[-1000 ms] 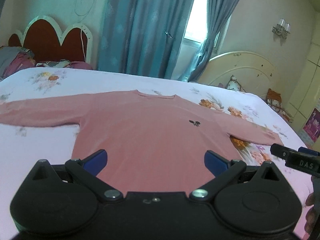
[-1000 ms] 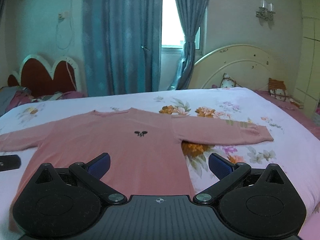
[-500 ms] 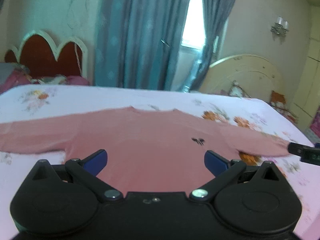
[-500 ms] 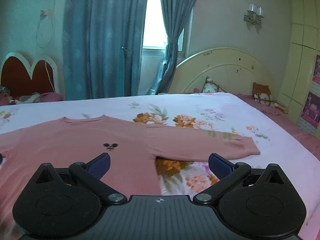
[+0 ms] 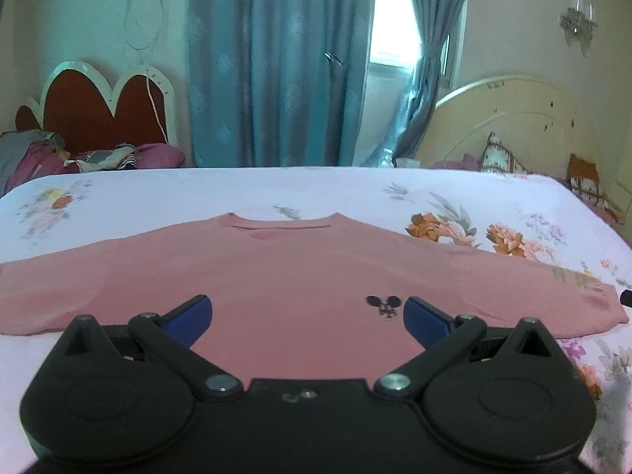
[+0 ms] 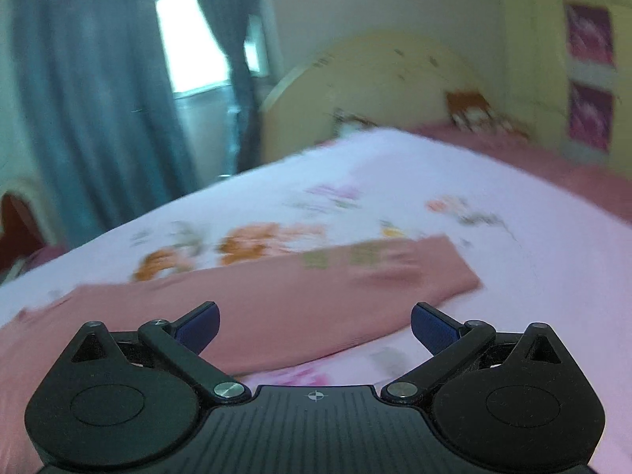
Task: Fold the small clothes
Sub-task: 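Move the right gripper toward the sweatshirt sleeve cuff nearest it, then grasp the sleeve cuff with the right gripper and lift it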
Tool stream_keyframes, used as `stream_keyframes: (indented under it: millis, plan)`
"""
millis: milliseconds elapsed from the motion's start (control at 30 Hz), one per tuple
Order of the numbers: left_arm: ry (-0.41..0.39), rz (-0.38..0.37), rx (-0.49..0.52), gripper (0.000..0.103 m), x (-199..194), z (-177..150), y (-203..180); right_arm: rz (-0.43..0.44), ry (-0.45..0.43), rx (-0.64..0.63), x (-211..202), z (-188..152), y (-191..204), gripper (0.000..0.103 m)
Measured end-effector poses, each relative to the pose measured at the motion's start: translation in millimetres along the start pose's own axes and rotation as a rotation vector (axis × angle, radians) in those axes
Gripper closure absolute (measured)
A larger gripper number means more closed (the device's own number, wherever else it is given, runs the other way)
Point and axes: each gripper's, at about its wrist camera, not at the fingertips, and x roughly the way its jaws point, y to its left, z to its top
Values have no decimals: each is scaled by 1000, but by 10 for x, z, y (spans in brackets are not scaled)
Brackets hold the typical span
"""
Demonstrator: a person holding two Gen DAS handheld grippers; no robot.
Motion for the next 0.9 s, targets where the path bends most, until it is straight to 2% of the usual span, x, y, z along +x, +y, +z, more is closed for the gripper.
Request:
stream_keyframes:
  millis: [33,67,100,133,233,367,467,900]
  plan:
    - [6,5,11,0,39,9,-72,-14,9,9,101,28,-105,1]
    - [15,12,22,0,83,13,-143,-25,17,21,204,56,-211,11]
    - [27,19,30,0,130,20,-205,-37,37,40,300,77,-300,40]
    - [38,25,36,0,174,19,-265,-49,55,65,393,93,-387,47]
    - [71,34,47,0,292,10,-401,-52,88,146,614,93,-654,47]
    - [110,46,71,0,430,-13,-586,-75,132,176,860,36,-827,47]
    - [132,47,94,0,506,-29,-694,-77,133,192,966,10,-913,47]
    - [154,-5,149,0,739,88,-1031,-47,130,266,920,13,-1002,47]
